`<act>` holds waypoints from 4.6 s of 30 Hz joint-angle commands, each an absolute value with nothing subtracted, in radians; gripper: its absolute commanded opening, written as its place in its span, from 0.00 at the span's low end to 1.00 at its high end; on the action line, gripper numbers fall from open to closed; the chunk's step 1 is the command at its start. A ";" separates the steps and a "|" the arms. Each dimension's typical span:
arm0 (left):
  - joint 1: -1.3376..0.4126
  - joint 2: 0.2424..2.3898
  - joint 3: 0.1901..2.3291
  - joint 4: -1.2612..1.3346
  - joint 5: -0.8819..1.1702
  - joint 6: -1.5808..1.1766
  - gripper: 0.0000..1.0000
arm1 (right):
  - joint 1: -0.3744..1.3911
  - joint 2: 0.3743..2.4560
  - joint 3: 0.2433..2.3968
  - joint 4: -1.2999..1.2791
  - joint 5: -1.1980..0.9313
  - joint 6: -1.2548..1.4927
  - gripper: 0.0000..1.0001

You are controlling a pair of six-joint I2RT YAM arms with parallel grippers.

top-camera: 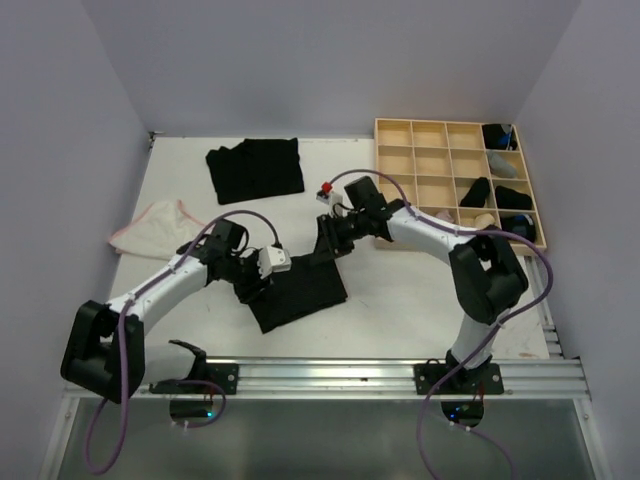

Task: Roll the underwear
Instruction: Fold the underwear

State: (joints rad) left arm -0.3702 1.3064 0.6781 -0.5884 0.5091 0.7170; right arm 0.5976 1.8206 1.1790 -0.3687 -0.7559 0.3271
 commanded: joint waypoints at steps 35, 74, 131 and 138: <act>0.074 1.554 1.089 -0.956 0.796 0.994 0.47 | 0.491 1.806 1.218 -0.098 -0.845 0.465 0.29; 0.011 1.208 0.801 -0.756 0.647 1.143 0.56 | 0.583 1.795 1.172 -0.147 -0.815 0.400 0.25; -0.314 1.316 0.900 -0.736 0.456 0.620 0.39 | 0.525 1.698 1.138 -0.379 -0.825 0.310 0.28; -0.494 1.494 1.109 -0.912 0.298 0.424 0.58 | 0.304 1.569 1.264 -0.500 -0.724 0.241 0.39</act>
State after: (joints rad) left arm -0.4587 1.3987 1.0298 -0.8097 0.4110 0.5575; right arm 0.3244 1.6447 1.2285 -0.4122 -0.7677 0.2710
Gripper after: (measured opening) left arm 0.587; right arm 0.381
